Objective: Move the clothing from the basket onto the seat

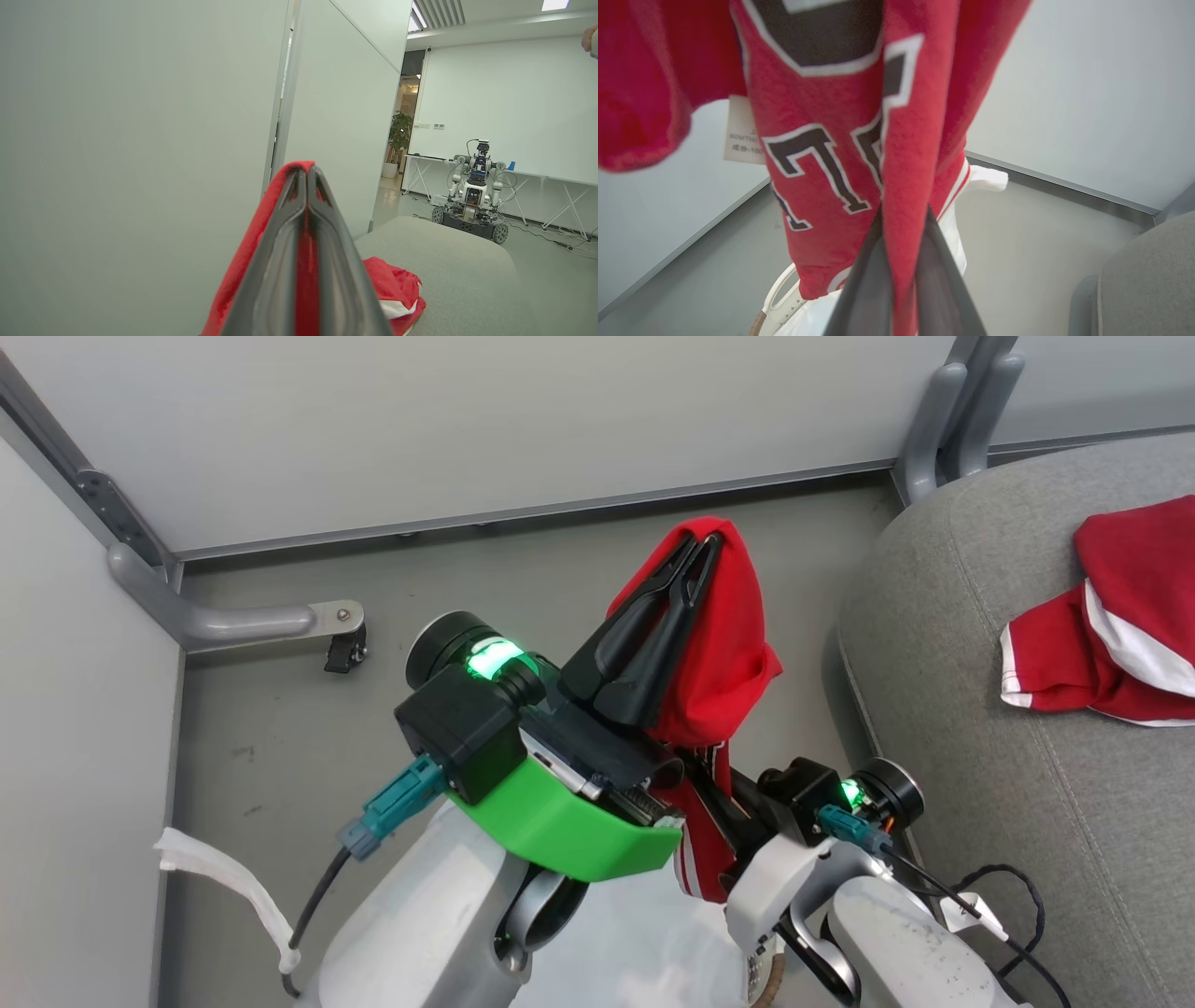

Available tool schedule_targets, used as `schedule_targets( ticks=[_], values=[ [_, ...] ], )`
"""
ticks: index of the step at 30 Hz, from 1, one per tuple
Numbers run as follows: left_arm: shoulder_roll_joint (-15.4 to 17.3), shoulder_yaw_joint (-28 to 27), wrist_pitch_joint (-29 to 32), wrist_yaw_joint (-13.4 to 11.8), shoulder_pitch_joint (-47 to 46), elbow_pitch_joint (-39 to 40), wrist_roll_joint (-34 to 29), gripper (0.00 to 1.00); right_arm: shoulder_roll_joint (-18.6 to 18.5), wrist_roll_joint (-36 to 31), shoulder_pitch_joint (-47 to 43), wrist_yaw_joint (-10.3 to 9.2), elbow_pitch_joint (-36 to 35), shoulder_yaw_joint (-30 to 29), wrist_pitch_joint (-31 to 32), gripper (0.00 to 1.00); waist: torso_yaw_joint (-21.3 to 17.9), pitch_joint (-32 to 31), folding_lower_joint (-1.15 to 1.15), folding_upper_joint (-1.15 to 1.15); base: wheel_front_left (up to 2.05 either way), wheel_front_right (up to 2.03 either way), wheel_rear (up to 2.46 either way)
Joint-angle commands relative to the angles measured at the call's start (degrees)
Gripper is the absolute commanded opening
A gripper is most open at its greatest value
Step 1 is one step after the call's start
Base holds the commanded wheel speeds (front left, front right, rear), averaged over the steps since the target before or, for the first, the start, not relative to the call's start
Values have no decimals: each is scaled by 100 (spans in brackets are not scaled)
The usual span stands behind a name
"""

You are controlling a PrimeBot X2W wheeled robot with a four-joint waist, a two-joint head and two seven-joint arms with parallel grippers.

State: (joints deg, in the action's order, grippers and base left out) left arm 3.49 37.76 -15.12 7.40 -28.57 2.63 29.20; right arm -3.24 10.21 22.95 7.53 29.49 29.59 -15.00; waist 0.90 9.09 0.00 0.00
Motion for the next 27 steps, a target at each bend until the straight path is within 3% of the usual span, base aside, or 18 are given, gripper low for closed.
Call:
schedule_targets(
  ticks=[1, 10, 11, 12, 20, 27],
  values=[
    [-8, -21, -4, 17, -25, -7, 6, 0, -12, 37, 30, -8, -57, -13, -26, 0, -32, 6, 0, 0, 0, 0, 0],
    [-9, -159, -4, 17, 87, -94, 5, 0, -3, 147, -43, -8, -215, -30, -26, 0, -178, 22, 0, 0, 0, 0, 0],
    [-15, -190, -4, 17, 103, -113, -19, 40, -4, 171, -62, -8, -249, -42, -26, 0, -214, 30, 0, 0, 0, 0, 0],
    [-19, -217, -3, 17, 121, -158, -23, 100, -1, 216, -85, -8, -281, -45, -26, 0, -243, 37, 0, 0, 0, 0, 0],
    [-1, -349, -3, 17, 211, -341, -178, 100, -37, 315, -198, -8, -541, -96, -26, 0, -727, 97, 0, 0, 0, 0, 0],
    [138, -266, -3, 17, 239, -485, -188, 100, -23, 422, -281, -7, -767, -105, -26, 0, -1458, 171, 0, 0, 0, 0, 0]
  ],
)
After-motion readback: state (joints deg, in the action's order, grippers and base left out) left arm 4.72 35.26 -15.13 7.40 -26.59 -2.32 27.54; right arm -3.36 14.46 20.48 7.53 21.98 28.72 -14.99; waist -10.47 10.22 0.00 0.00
